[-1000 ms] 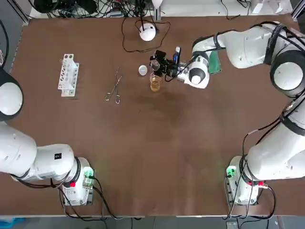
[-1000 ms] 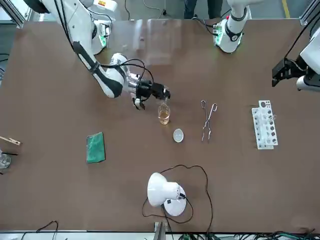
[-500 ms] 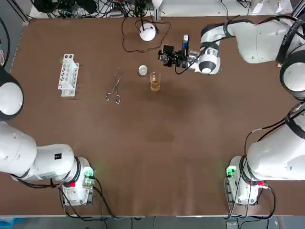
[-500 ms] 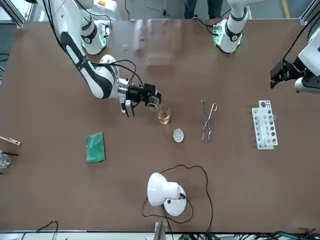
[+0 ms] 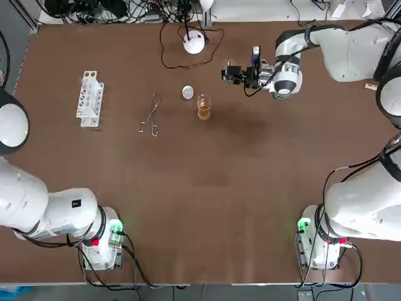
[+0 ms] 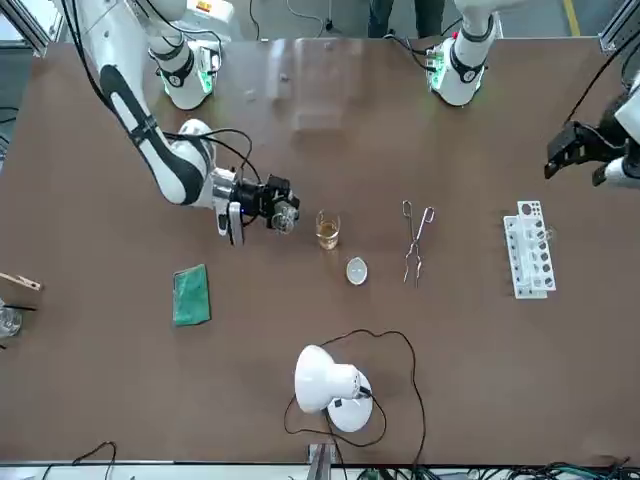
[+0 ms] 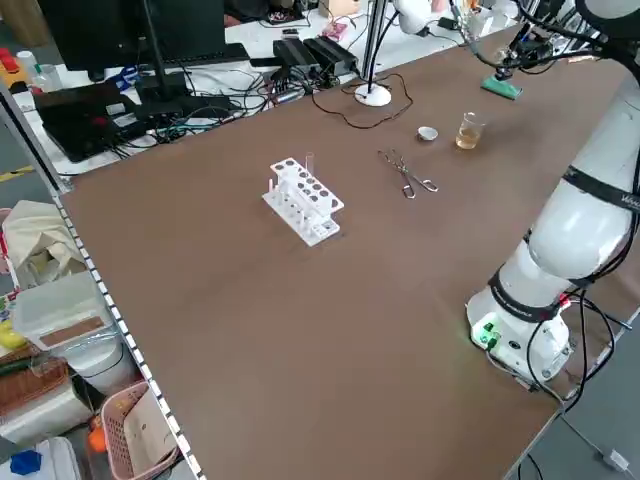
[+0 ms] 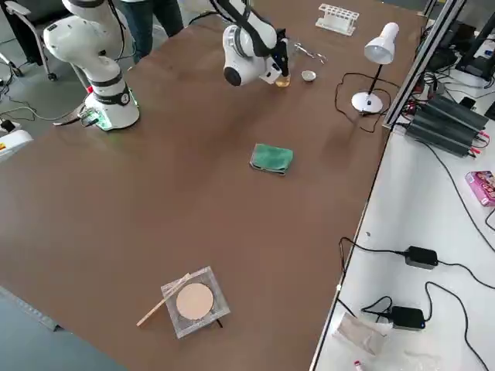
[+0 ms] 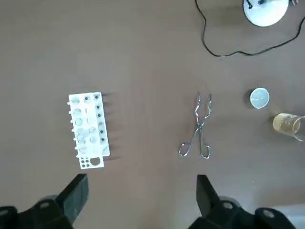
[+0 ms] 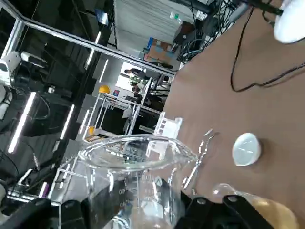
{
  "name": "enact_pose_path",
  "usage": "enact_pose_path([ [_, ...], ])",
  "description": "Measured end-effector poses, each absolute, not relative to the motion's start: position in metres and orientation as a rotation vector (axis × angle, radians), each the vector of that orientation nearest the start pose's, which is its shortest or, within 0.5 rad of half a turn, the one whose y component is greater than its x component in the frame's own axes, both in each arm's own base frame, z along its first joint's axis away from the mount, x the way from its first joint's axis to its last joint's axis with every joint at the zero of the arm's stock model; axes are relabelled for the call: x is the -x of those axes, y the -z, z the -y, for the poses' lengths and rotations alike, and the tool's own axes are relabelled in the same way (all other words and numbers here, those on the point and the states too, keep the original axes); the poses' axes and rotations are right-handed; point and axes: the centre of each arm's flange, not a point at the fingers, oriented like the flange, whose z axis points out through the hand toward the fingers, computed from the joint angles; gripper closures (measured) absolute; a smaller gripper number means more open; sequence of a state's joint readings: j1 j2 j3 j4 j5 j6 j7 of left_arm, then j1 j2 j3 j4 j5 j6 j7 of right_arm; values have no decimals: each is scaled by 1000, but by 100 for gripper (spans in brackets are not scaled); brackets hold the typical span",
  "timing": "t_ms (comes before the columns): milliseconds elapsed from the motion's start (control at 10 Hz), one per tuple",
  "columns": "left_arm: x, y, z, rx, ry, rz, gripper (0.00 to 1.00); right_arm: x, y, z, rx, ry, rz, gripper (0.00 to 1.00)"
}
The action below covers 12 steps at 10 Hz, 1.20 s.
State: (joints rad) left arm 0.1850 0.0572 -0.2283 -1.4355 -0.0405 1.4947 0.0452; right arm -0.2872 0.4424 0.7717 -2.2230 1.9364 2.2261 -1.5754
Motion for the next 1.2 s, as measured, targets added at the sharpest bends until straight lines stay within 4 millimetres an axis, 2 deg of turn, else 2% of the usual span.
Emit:
enact_pose_path([
  [200, -565, -649, 16, 3194, 4, -120, 0, -464, -227, -259, 1692, 456, 245, 62],
  [1200, -565, -652, 19, 3193, 17, -130, 0, -416, -186, -98, 1715, 545, 550, 62],
])
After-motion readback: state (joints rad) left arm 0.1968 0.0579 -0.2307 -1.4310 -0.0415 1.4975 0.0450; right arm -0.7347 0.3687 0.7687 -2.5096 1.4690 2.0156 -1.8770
